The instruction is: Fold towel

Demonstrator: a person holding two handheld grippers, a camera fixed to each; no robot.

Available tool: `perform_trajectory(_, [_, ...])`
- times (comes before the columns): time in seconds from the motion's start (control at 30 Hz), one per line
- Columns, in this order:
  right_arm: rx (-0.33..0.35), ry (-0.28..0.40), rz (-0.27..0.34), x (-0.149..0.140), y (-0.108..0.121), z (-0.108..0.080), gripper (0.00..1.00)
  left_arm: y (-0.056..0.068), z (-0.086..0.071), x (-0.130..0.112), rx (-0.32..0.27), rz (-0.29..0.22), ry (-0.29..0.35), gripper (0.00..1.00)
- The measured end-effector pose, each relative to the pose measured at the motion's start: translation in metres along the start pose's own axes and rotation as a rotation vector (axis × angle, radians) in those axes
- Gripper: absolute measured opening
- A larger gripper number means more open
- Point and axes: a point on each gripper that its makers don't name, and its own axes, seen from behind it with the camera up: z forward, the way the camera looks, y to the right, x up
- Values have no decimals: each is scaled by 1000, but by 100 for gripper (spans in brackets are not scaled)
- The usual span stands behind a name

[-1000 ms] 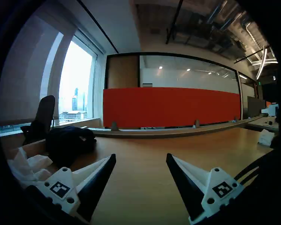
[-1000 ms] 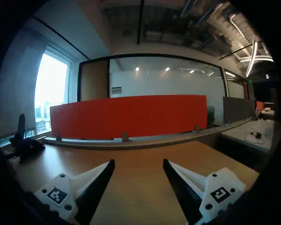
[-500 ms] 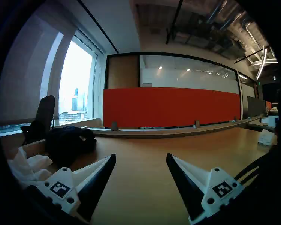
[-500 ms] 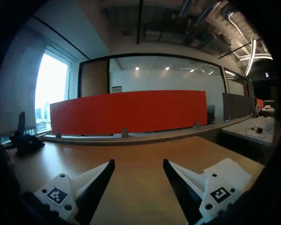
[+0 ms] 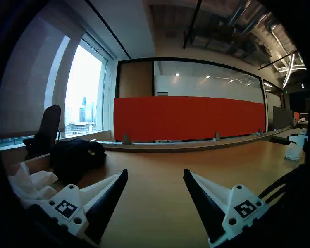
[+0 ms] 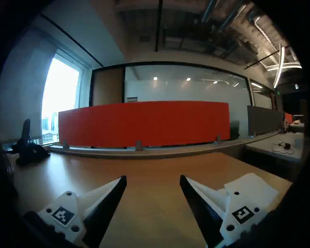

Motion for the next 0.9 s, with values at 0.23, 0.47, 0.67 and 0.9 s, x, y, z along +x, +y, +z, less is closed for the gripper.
perform_trajectory(0.23, [13,5,-6,-4,-4,1,99,0,0,0,0,0,0,100])
perform_trajectory(0.47, [15,17,-21,-5,-6,-1,99,0,0,0,0,0,0,100])
perform_trajectory(0.67, [14,16,-35,-7,-8,-4,99,0,0,-1,0,0,0,100])
perform_trajectory(0.9, [12,16,-35,-7,-7,-4,100,0,0,-1,0,0,0,100])
